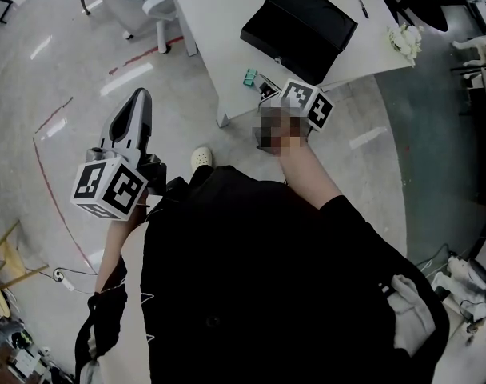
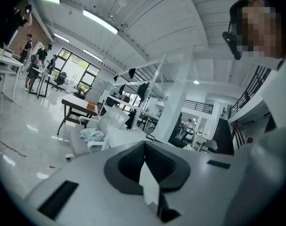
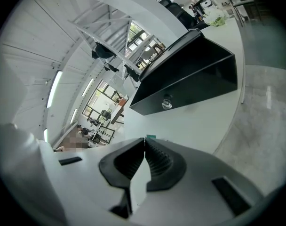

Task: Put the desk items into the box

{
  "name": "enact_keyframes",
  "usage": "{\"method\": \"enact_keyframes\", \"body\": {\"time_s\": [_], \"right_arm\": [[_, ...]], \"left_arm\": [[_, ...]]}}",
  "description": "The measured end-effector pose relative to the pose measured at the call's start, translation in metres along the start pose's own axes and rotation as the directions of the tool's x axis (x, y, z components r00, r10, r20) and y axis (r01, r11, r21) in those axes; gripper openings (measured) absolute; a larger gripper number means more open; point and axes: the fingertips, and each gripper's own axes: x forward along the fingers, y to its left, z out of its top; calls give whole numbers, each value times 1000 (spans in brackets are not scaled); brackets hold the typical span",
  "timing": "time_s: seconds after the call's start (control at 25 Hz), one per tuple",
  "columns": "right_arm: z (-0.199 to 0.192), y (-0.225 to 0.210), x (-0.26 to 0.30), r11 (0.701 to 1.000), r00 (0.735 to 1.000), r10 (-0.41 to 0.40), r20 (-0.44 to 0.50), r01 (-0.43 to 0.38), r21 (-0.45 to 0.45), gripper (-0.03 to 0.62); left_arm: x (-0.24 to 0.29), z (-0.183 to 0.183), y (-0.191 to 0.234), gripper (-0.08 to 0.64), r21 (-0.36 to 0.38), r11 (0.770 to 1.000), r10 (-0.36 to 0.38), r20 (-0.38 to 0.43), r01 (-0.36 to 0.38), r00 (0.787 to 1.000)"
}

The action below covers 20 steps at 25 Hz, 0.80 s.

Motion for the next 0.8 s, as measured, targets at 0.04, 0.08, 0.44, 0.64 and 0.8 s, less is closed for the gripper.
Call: {"method": "enact_keyframes", "body": {"time_s": [0.04,0.08,0.44,0.64,0.8], "right_arm": [[0,0,0,1000,1000,-3,1,3,0,12],[-1,0,0,1000,1000,-5,3,5,0,12],[8,8,-6,1000,998,-27,49,27,-13,12],[23,20,-9,1000,996,-22,84,24,-18,12],[42,28,-14,999,991,-22,134,25,-24,12]], "left_arm": [[1,1,1,9,1,1000,-4,0,4,1000],[1,2,1,9,2,1000,-8,-1,8,1000],[14,16,2,9,6,998,-64,4,64,998],[30,29,0,9,17,993,-113,6,113,994],[51,39,-6,9,22,986,-165,4,165,986]]}}
